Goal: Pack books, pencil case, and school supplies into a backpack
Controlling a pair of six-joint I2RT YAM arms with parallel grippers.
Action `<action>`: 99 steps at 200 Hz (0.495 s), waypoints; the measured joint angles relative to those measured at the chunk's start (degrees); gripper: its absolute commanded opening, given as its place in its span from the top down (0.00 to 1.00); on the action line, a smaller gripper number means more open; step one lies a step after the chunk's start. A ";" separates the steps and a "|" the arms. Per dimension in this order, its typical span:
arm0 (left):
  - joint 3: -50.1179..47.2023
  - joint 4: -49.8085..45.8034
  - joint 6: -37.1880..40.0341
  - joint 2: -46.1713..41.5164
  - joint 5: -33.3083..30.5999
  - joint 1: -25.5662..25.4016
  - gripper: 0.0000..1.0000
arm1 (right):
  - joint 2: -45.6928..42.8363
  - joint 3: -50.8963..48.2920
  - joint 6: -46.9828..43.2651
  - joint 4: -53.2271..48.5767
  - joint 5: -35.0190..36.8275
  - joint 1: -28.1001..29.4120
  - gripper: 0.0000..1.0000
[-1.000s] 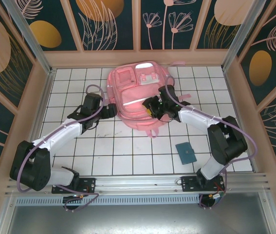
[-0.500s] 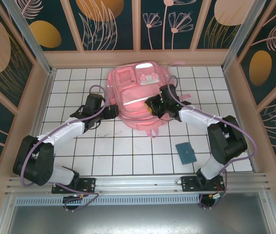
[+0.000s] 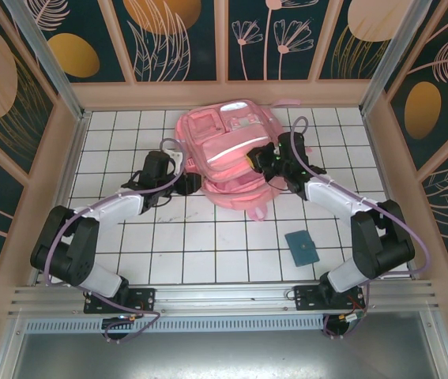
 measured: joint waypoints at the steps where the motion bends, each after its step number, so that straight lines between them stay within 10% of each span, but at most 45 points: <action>1: -0.11 0.26 0.20 0.04 0.26 0.00 0.47 | 0.00 0.00 0.04 0.07 -0.04 0.00 1.00; 99: -0.15 7.39 10.95 7.87 7.37 0.00 0.67 | 0.00 -0.02 0.52 1.07 -1.60 -0.33 1.00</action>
